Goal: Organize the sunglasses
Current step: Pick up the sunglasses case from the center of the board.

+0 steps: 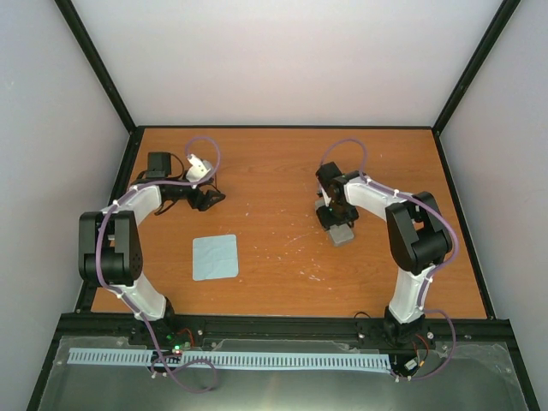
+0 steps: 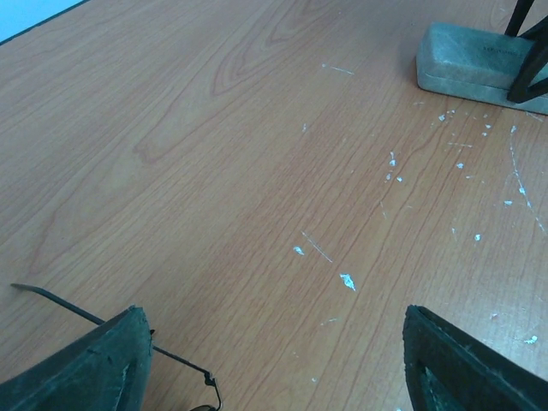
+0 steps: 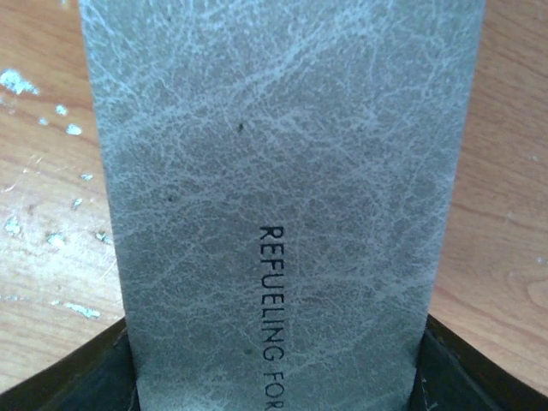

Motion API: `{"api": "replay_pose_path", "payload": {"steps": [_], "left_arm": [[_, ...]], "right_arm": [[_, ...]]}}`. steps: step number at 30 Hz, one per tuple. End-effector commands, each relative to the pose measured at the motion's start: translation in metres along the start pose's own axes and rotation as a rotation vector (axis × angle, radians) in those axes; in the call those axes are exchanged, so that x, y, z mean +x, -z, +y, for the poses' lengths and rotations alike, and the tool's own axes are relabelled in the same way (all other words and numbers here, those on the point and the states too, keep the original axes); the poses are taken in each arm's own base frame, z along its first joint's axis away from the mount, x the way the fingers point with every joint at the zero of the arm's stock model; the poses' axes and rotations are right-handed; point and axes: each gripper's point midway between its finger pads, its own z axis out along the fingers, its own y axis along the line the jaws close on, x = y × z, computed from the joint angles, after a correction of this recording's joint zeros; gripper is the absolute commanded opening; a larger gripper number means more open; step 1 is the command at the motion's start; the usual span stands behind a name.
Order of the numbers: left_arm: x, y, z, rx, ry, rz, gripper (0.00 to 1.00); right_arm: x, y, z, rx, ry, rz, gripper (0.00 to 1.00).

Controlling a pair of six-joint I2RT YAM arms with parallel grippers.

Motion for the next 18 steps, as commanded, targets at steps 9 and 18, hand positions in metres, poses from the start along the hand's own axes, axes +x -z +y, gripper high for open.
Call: {"api": "replay_pose_path", "payload": {"steps": [9, 18], "left_arm": [[-0.02, -0.027, -0.045, 0.112, -0.061, -0.012, 0.78], [-0.066, -0.049, -0.144, 0.298, -0.159, -0.096, 0.53]], "right_arm": [[-0.019, 0.033, 0.012, -0.062, 0.008, -0.093, 0.44], [-0.048, 0.094, 0.079, -0.495, 0.054, -0.357, 0.34]]}}
